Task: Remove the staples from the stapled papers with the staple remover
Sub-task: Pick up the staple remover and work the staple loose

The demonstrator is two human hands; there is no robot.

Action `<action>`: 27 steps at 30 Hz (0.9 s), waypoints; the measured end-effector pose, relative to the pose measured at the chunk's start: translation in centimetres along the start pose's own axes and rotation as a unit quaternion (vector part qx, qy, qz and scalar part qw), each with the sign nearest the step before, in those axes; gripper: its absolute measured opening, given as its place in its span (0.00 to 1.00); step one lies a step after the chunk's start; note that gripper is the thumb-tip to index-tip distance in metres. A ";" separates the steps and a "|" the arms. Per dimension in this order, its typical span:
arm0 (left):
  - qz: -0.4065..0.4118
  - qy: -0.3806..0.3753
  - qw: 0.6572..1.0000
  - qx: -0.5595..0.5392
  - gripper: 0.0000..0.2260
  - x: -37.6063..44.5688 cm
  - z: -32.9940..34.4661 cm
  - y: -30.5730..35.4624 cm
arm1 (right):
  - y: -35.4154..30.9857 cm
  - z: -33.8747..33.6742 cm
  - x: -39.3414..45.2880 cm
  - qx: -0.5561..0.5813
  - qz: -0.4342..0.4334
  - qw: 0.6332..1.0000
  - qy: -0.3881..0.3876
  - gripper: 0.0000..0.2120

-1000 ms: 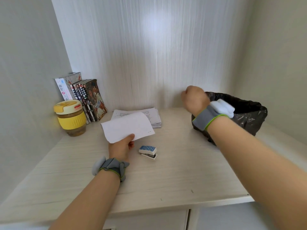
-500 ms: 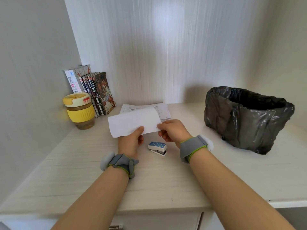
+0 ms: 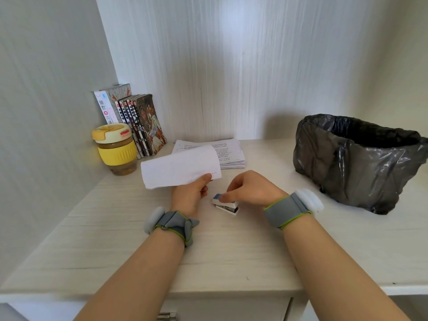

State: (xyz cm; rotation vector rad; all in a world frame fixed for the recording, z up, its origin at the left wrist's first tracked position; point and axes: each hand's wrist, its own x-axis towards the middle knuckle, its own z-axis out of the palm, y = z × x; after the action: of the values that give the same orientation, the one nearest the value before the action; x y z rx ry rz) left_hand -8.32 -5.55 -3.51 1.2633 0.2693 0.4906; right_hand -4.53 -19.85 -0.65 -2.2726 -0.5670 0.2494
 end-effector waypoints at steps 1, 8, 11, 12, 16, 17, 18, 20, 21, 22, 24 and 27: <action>0.003 0.001 1.000 0.003 0.09 0.0 0.0 0.0 | 0.0 0.0 -0.1 -0.014 0.004 1.000 -0.008 0.11; 0.017 0.010 1.000 0.002 0.09 0.2 -0.2 -0.2 | 0.1 -0.2 -0.2 -0.005 -0.004 0.999 0.041 0.06; 0.030 0.017 0.999 0.003 0.09 0.4 -0.3 -0.2 | 0.0 -0.4 -0.1 0.107 0.001 0.992 0.060 0.03; 0.033 0.021 0.999 0.003 0.09 0.4 -0.3 -0.2 | 0.0 -0.4 -0.1 0.134 -0.001 0.989 0.062 0.04; 0.033 0.036 0.999 -0.001 0.09 0.6 -0.3 -0.4 | -0.2 -0.7 -0.2 0.232 -0.014 0.970 0.071 0.08; 0.033 0.037 0.999 -0.002 0.09 0.7 -0.4 -0.4 | -0.2 -0.8 -0.2 0.250 -0.017 0.966 0.069 0.08; 0.034 0.037 0.999 -0.002 0.09 0.7 -0.3 -0.5 | -0.2 -0.8 -0.3 0.261 -0.020 0.963 0.064 0.08; 0.035 0.039 0.999 -0.001 0.08 0.9 -0.5 -0.6 | -0.3 -0.8 -0.4 0.263 -0.027 0.963 0.054 0.09; 0.036 0.042 0.998 -0.001 0.09 1.0 -0.6 -0.6 | -0.3 -0.8 -0.4 0.264 -0.028 0.963 0.055 0.09; 0.036 0.045 0.998 -0.001 0.09 1.1 -0.7 -0.7 | -0.3 -1.0 -0.4 0.267 -0.027 0.961 0.061 0.09; 0.037 0.048 0.998 0.001 0.09 1.2 -0.9 -0.9 | -0.2 -1.2 -0.3 0.275 -0.025 0.958 0.078 0.10; 0.035 0.040 0.999 0.004 0.10 1.3 -0.8 -1.0 | -0.2 -0.9 -0.2 0.248 -0.033 0.965 0.078 0.11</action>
State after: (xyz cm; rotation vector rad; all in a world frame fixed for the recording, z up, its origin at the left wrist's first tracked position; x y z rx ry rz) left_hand -7.38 -4.47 -4.56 1.2654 0.2952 0.6006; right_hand -4.47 -20.43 0.10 -1.7658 -0.4381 0.1551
